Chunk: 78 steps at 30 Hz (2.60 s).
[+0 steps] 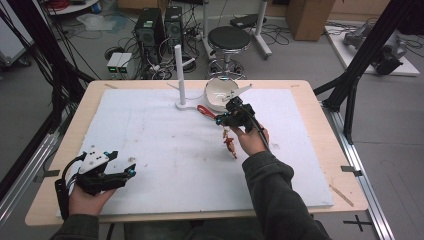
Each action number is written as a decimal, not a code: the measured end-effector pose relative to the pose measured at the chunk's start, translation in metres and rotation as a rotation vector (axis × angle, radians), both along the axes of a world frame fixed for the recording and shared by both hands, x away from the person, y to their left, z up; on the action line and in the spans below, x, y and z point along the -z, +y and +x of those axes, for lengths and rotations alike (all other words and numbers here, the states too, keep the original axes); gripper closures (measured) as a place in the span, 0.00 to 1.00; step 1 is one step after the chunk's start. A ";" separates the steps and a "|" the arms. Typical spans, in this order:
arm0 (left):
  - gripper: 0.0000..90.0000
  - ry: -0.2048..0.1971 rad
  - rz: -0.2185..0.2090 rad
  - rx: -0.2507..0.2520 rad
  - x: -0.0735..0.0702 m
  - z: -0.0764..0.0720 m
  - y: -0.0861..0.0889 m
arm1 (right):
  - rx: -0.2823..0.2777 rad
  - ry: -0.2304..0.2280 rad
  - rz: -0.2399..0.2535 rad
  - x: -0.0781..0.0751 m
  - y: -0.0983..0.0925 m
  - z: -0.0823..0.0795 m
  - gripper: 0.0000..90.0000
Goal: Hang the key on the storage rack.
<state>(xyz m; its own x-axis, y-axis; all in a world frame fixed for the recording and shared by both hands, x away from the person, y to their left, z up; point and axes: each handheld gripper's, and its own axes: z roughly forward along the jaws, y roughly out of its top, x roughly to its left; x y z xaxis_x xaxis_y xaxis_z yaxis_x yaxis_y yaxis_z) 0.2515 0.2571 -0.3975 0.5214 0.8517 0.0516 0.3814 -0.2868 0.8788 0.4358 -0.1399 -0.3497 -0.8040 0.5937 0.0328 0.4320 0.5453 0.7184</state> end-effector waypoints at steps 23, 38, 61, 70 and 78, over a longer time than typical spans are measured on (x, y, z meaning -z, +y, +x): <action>0.28 -0.001 -0.004 0.002 0.000 0.000 0.000 | -0.017 -0.068 -0.006 -0.027 0.024 0.011 0.95; 0.28 -0.003 0.002 0.002 -0.001 0.000 0.000 | -0.028 -0.094 0.005 -0.040 0.038 0.018 0.95; 0.28 -0.006 0.007 0.007 -0.001 0.000 0.001 | -0.026 -0.122 0.018 -0.055 0.055 0.028 0.95; 0.28 -0.008 0.000 0.004 -0.001 0.000 0.000 | -0.018 -0.133 0.018 -0.059 0.061 0.032 0.95; 0.28 -0.007 0.003 0.005 -0.001 0.000 0.001 | -0.020 -0.141 0.014 -0.062 0.071 0.036 0.95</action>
